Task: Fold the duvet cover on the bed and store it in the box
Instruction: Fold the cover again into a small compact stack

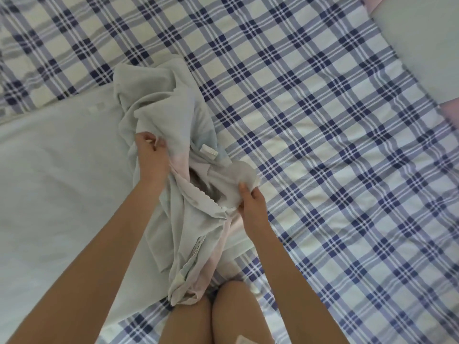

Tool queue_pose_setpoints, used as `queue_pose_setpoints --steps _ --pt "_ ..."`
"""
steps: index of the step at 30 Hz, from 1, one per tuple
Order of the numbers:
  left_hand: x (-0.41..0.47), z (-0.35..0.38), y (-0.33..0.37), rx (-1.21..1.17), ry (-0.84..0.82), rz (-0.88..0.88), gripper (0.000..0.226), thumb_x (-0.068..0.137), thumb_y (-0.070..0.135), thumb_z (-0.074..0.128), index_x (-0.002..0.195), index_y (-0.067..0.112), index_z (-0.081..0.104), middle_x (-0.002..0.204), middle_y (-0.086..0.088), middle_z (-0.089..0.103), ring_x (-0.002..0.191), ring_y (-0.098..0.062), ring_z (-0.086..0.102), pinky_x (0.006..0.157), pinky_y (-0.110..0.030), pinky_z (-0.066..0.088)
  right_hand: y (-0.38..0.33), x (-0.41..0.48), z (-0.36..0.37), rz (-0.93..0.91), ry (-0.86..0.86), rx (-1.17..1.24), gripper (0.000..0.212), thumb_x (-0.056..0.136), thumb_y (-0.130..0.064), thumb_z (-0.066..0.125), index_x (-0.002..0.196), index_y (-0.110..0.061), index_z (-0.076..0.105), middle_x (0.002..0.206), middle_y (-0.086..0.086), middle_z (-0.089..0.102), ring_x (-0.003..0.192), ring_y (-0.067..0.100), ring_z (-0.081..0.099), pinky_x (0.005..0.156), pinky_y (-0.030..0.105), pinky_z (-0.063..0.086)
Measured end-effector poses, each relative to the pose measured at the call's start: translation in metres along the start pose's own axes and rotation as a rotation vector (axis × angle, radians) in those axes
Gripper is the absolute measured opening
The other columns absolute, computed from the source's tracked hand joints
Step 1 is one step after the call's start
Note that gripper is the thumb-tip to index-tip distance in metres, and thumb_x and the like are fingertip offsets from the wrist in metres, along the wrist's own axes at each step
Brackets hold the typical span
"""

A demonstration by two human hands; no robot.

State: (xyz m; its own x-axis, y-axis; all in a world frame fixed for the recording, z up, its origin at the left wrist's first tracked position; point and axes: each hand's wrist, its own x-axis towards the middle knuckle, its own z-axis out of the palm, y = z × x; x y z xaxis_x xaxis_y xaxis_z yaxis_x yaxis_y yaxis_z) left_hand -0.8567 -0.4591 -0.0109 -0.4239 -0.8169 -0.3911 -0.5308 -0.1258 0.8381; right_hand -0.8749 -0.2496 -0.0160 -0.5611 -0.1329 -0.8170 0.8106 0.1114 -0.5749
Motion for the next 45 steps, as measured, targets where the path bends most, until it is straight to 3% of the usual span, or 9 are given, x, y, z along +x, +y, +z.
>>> queue_pose_setpoints --steps 7,13,14,15,17,22,28,34,45 --pt "-0.017 -0.034 -0.018 0.002 0.135 0.095 0.034 0.098 0.008 0.027 0.132 0.01 0.026 0.131 -0.02 0.044 0.11 -0.025 0.052 0.093 -0.034 0.045 0.003 0.004 -0.008 -0.178 0.233 -0.1 0.063 0.092 0.004 0.046 0.142 -0.022 0.019 0.1 0.0 0.052 0.073 0.006 0.056 0.06 0.018 0.047" --pt "-0.038 -0.045 -0.015 -0.027 0.167 0.329 0.039 0.098 0.015 0.043 0.134 0.011 0.028 0.133 -0.006 0.037 0.106 -0.016 0.053 0.089 -0.026 0.048 -0.029 -0.003 0.0 -0.592 0.177 -0.346 0.052 0.08 0.023 0.029 0.102 -0.006 0.067 0.102 0.011 0.055 0.089 0.0 0.053 0.065 0.009 0.031" --pt "-0.039 -0.047 -0.013 -0.041 0.138 0.327 0.044 0.096 0.015 0.051 0.133 0.016 0.028 0.134 -0.004 0.037 0.112 -0.016 0.052 0.092 -0.026 0.048 -0.038 -0.001 0.001 -0.619 0.171 -0.37 0.052 0.082 0.023 0.028 0.106 -0.003 0.067 0.104 0.01 0.052 0.102 -0.006 0.046 0.09 -0.003 0.03" --pt "-0.04 -0.049 -0.011 -0.043 0.115 0.32 0.051 0.093 0.015 0.057 0.134 0.021 0.028 0.136 -0.002 0.036 0.119 -0.016 0.049 0.097 -0.029 0.046 -0.048 0.002 0.0 -0.635 0.188 -0.386 0.054 0.084 0.021 0.027 0.114 -0.002 0.064 0.11 0.009 0.049 0.106 -0.013 0.039 0.082 0.016 0.039" --pt "-0.038 -0.054 -0.011 0.023 0.1 0.337 0.058 0.089 0.012 0.062 0.137 0.018 0.029 0.138 0.002 0.035 0.13 -0.016 0.04 0.107 -0.035 0.039 -0.065 0.012 -0.002 -0.633 0.274 -0.393 0.059 0.087 0.017 0.024 0.127 -0.011 0.057 0.13 0.009 0.046 0.094 -0.034 0.037 0.071 0.003 0.04" --pt "-0.039 -0.052 -0.012 0.1 0.186 0.424 0.041 0.095 0.003 0.048 0.133 -0.002 0.033 0.135 -0.019 0.037 0.128 -0.019 0.037 0.109 -0.019 0.03 -0.066 0.011 0.013 -0.805 0.126 -0.631 0.033 0.087 -0.001 0.048 0.111 -0.018 0.061 0.105 -0.005 0.042 0.056 0.001 0.042 0.051 0.02 0.041" --pt "-0.045 -0.046 -0.014 0.14 0.262 0.406 0.019 0.094 -0.003 0.041 0.109 -0.005 0.052 0.106 -0.014 0.041 0.095 0.01 0.043 0.084 -0.003 0.032 -0.015 0.01 0.055 -0.684 -0.347 -1.31 0.036 0.084 -0.037 0.066 0.115 -0.019 0.062 0.114 0.001 0.048 0.094 0.018 0.054 0.075 0.038 0.05" --pt "-0.05 -0.049 -0.013 0.162 0.22 0.354 0.022 0.094 0.0 0.039 0.104 0.0 0.058 0.107 -0.013 0.039 0.084 0.01 0.045 0.076 -0.004 0.035 -0.009 0.016 0.057 -0.673 -0.231 -1.497 0.024 0.091 -0.026 0.055 0.111 -0.012 0.058 0.108 0.003 0.051 0.092 0.022 0.056 0.064 0.032 0.042" --pt "-0.06 -0.007 0.08 -0.033 -0.012 0.41 0.056 0.083 -0.002 0.063 0.132 0.015 0.043 0.134 -0.012 0.034 0.121 0.0 0.04 0.097 -0.006 0.036 -0.098 0.049 -0.008 -0.472 0.085 -0.618 0.01 0.092 -0.014 0.058 0.096 -0.006 0.064 0.083 0.001 0.059 0.079 0.016 0.052 0.065 0.018 0.04"
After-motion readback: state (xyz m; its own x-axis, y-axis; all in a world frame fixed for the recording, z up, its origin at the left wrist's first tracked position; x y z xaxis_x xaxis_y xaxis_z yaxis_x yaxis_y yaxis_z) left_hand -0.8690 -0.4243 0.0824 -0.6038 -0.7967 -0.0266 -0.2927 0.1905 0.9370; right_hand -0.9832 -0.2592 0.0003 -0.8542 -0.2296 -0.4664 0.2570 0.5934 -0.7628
